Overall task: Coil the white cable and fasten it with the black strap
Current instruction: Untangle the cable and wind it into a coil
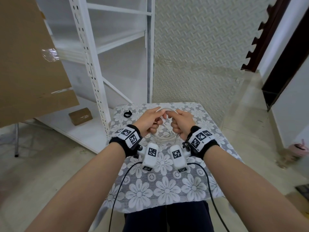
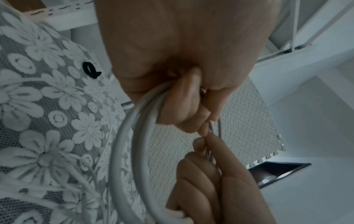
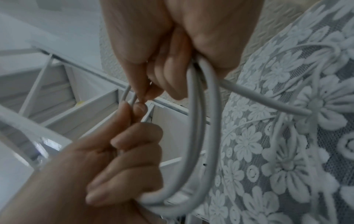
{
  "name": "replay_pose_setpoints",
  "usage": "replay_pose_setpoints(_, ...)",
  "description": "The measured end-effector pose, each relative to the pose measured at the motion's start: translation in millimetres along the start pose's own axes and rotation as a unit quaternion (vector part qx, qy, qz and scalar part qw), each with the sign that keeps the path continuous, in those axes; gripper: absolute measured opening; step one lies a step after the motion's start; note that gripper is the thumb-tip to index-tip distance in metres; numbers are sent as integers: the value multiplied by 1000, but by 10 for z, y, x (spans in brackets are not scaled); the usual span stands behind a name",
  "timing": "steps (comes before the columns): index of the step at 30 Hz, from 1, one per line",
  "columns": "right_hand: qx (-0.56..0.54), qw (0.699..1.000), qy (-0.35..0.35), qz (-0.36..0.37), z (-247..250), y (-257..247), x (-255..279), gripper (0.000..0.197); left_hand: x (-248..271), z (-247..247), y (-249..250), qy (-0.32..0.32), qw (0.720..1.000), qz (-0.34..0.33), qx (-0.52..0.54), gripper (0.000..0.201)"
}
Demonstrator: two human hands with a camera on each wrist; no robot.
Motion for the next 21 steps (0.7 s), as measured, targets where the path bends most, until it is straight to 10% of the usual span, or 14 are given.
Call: replay_pose_setpoints(21,-118,992,28,-30,-12,-35,-55,22,113,-136,-64,-116,978,68,158,35)
Point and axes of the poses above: each hand's wrist, its own x-axis away from the middle knuckle, its own z-axis out of the back of the hand, y = z × x, the point moved 9 cm from there along -x, towards the middle knuckle, and after that the axes turned 7 degrees about y, right-handed, at the moved point
